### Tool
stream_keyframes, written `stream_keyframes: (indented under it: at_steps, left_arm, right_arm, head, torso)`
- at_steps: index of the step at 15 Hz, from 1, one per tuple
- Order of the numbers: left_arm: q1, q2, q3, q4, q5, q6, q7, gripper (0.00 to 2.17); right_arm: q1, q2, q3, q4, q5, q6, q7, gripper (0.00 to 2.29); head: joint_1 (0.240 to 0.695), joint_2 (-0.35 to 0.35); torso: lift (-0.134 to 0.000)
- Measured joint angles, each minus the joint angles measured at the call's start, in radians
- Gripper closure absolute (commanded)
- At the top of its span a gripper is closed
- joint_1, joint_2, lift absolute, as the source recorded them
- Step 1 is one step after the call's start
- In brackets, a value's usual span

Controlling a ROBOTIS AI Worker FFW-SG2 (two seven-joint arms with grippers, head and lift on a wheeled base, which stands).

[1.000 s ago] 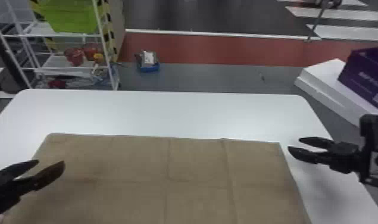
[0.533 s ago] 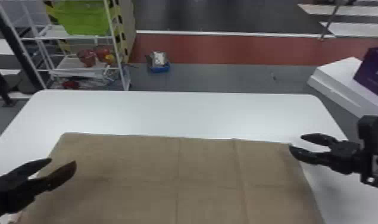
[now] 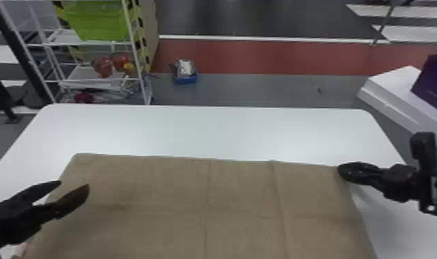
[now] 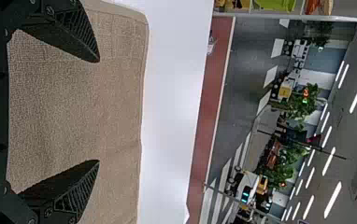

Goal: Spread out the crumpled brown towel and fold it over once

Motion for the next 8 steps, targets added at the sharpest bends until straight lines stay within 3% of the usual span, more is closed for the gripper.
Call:
stream_keyframes:
  at_steps: [6, 7, 8]
  left_arm:
    - [0.000, 0.003, -0.001, 0.003, 0.000, 0.000, 0.000, 0.14]
    - [0.000, 0.003, -0.001, 0.003, -0.001, 0.000, 0.000, 0.14]
    - [0.001, 0.003, -0.001, 0.003, -0.001, 0.000, 0.000, 0.14]
  right_arm:
    - [0.025, -0.009, -0.016, -0.011, -0.020, -0.014, 0.026, 1.47]
    - [0.034, -0.010, -0.019, -0.020, -0.025, -0.019, 0.027, 1.15]
    - [0.047, -0.009, -0.023, -0.034, -0.033, -0.029, 0.022, 0.49]
  head:
    - [0.695, -0.037]
    - [0.695, -0.037]
    - [0.695, -0.038]
  torso:
    - [-0.123]
    - [-0.123]
    - [-0.123]
